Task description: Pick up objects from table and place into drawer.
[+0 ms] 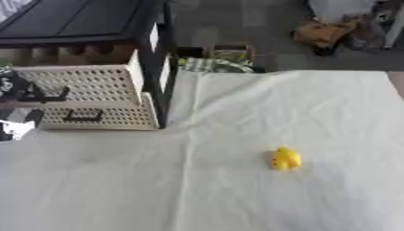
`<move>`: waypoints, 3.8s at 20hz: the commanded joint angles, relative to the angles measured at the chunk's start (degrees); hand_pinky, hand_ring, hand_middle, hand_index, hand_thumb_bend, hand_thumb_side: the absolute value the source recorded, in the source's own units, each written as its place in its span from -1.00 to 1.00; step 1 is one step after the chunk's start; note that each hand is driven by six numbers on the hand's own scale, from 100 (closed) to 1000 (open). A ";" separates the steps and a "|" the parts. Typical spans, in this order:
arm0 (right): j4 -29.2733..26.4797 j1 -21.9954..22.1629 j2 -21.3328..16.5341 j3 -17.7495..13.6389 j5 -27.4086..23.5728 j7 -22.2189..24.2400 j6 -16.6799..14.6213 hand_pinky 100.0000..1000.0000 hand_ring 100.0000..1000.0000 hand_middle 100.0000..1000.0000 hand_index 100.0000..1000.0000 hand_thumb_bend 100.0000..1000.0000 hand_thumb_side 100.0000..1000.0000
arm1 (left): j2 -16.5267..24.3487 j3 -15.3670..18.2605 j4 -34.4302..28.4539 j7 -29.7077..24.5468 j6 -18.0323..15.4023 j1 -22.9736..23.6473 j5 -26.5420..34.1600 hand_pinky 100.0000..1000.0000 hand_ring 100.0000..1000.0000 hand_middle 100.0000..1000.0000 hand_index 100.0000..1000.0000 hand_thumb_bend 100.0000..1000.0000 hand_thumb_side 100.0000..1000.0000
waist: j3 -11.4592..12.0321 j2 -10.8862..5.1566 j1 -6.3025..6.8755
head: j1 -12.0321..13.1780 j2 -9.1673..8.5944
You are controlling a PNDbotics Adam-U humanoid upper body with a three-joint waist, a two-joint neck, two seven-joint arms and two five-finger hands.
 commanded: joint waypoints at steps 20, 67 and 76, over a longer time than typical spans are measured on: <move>-0.91 -0.37 -0.42 -1.04 -0.79 -0.66 -0.24 0.54 0.22 -0.47 0.61 -0.26 0.75 | 4.51 2.52 -8.53 6.76 2.58 9.11 -3.56 -1.00 -1.00 -1.00 0.29 -0.99 -0.32 | 0.70 -1.65 -1.16 | -0.49 -0.35; -0.91 -0.45 -0.03 -1.43 -0.73 -1.62 -0.20 0.54 0.23 -0.46 0.61 -0.26 0.77 | 4.87 2.29 -12.62 10.97 -2.31 16.92 -2.28 -1.00 -1.00 -1.00 0.89 -0.99 -0.32 | 1.51 -2.14 -2.45 | -0.26 -0.55; -0.91 -0.13 -0.11 -1.48 -0.64 -1.74 -0.08 0.54 0.23 -0.46 0.61 -0.26 0.76 | 6.71 5.32 -12.62 9.96 -3.34 16.04 5.95 -1.00 -1.00 -1.00 0.80 -0.99 -0.32 | 1.95 -2.46 -2.44 | -0.49 -0.15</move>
